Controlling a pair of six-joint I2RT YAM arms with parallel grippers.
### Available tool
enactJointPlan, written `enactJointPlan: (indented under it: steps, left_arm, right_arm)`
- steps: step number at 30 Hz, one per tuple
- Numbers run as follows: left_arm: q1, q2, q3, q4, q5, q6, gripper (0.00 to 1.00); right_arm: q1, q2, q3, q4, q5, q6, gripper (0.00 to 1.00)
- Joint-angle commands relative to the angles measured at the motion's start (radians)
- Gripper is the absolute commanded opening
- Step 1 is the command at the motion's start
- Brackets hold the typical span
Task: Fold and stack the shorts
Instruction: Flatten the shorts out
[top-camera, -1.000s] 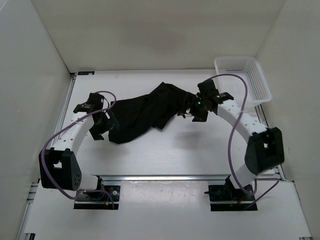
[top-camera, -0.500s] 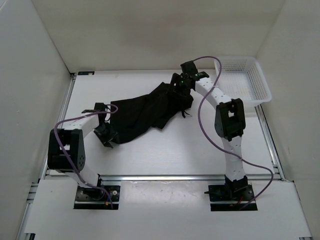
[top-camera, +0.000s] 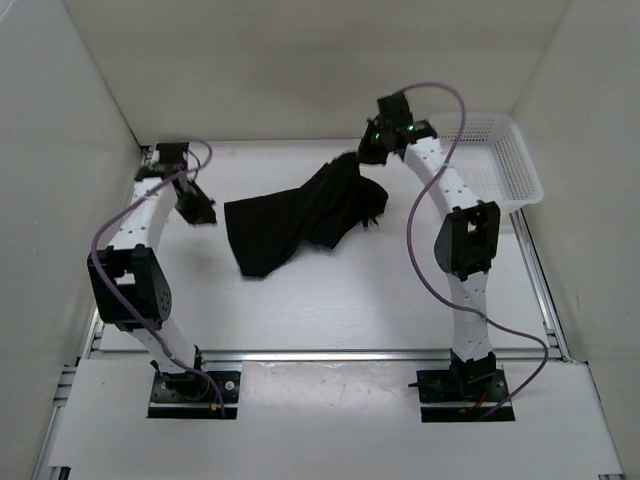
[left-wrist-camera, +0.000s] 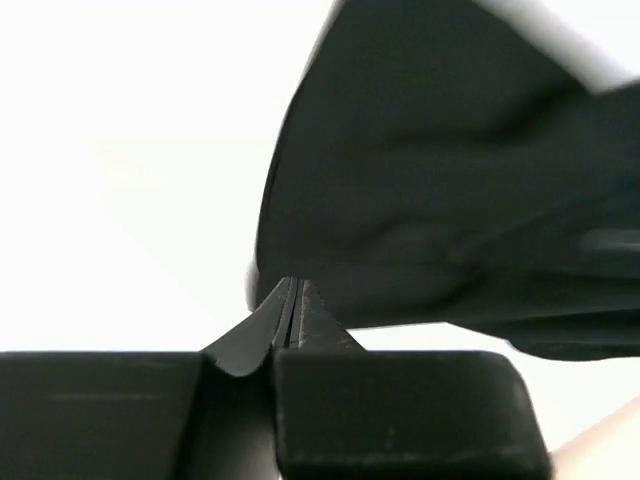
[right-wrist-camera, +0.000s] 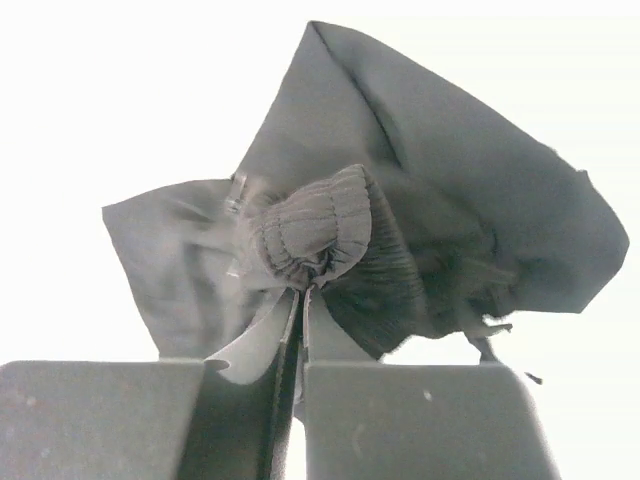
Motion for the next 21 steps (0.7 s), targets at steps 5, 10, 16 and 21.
enactJointPlan:
  steps: [5, 10, 16, 21]
  left_arm:
    - [0.066, -0.01, 0.503, -0.197, 0.025, 0.044, 0.1]
    - [0.064, -0.108, 0.373, -0.161, 0.093, 0.055, 0.1]
    - [-0.193, -0.055, 0.196, -0.055, 0.156, 0.065, 0.1]
    - [-0.456, 0.118, 0.279, -0.027, 0.144, 0.044, 0.38]
  right_arm:
    - [-0.113, -0.235, 0.236, 0.008, -0.032, -0.067, 0.0]
    - [-0.113, -0.476, -0.124, 0.053, -0.012, -0.133, 0.0]
    - [-0.133, -0.611, -0.405, 0.083, 0.085, -0.146, 0.0]
    - [-0.181, -0.612, -0.479, 0.074, 0.111, -0.135, 0.0]
